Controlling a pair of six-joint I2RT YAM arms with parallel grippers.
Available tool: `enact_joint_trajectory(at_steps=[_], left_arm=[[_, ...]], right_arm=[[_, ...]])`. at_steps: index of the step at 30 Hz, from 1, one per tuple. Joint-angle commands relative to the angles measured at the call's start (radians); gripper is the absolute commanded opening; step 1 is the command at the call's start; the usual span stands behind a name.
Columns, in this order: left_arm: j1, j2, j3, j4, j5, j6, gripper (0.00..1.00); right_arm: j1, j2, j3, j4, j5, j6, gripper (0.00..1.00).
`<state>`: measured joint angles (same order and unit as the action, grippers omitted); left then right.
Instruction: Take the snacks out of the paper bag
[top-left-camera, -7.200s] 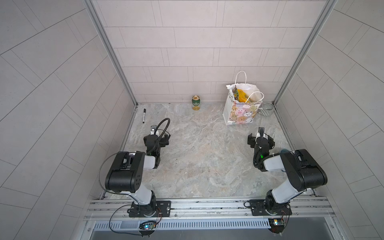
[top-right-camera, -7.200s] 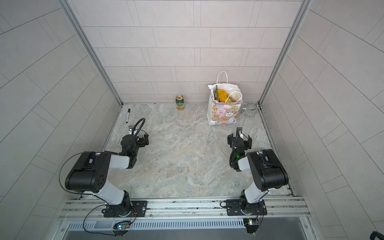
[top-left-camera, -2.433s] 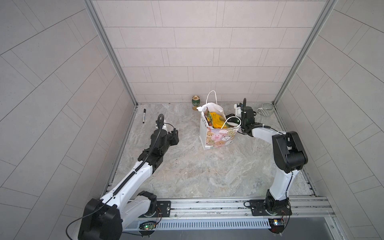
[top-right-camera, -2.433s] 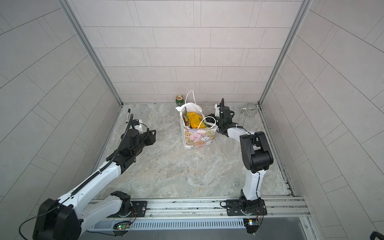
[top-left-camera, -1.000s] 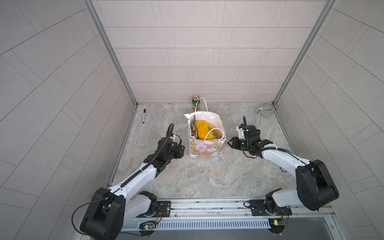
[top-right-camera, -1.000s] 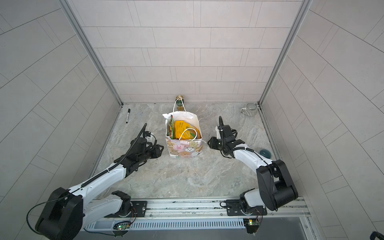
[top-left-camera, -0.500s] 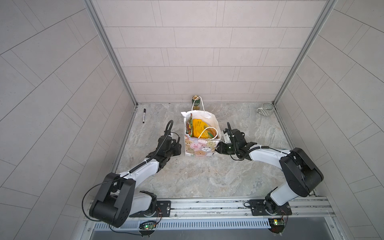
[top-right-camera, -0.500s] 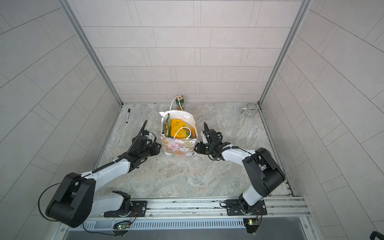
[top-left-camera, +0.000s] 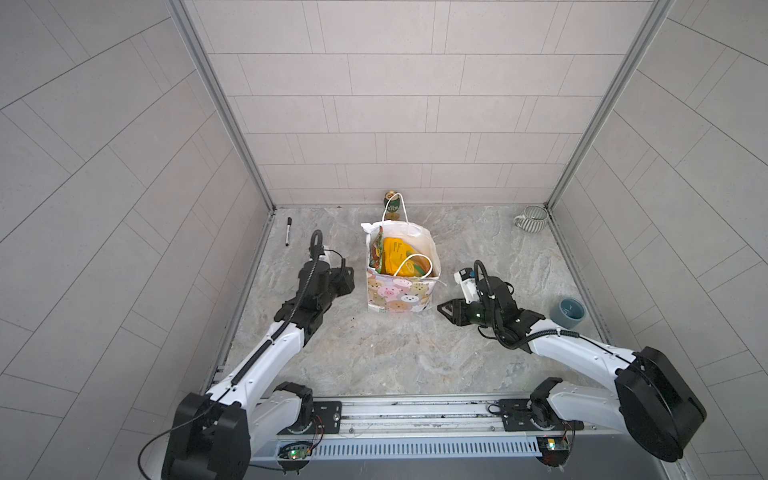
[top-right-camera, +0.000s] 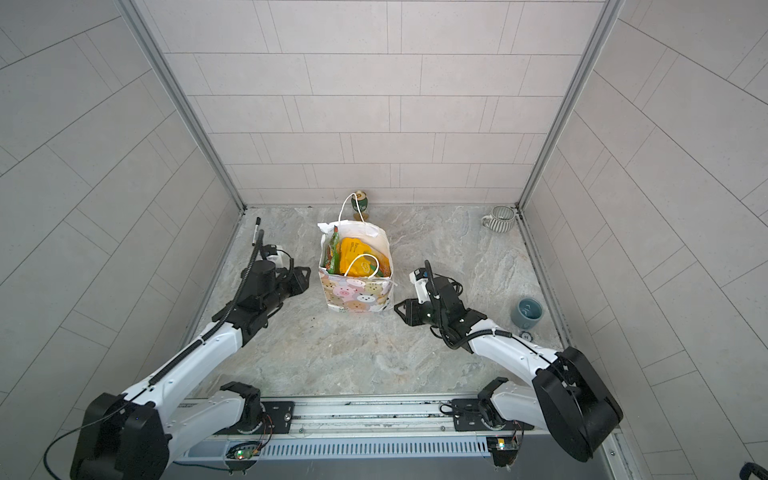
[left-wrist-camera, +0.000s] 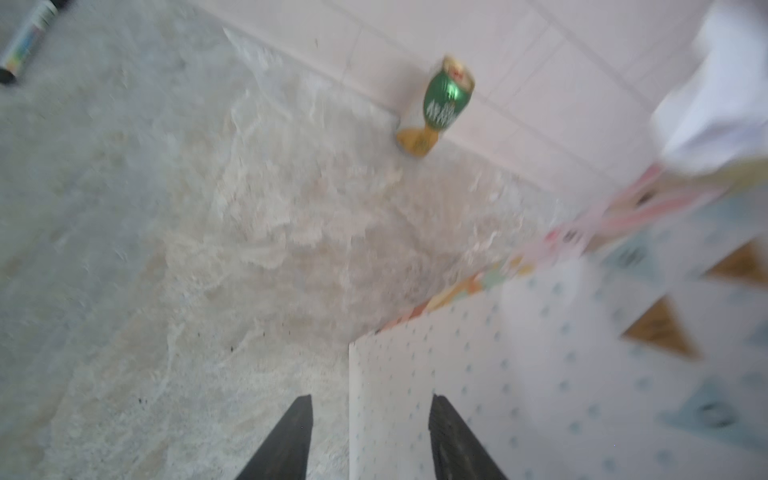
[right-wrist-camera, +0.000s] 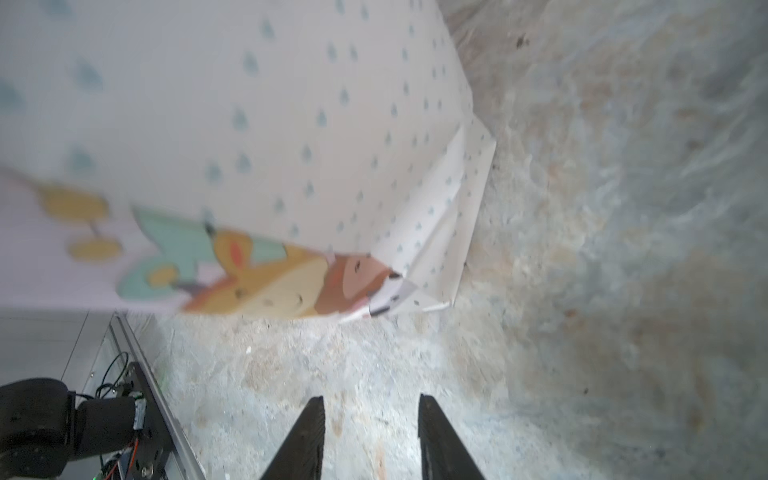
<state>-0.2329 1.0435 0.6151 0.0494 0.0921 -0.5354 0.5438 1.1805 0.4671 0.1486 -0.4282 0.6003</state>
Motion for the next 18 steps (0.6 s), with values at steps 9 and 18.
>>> enact_joint_trajectory(at_steps=[9,18], left_arm=[[0.164,0.275,0.481,0.176,0.311,0.112,0.63],[0.208,0.582,0.973,-0.271,0.784,0.557,0.68]], right_arm=[[0.112,0.221,-0.048,0.418,-0.022,0.072,0.15],[0.115,0.475,-0.012,0.775,0.190,0.330,0.05]])
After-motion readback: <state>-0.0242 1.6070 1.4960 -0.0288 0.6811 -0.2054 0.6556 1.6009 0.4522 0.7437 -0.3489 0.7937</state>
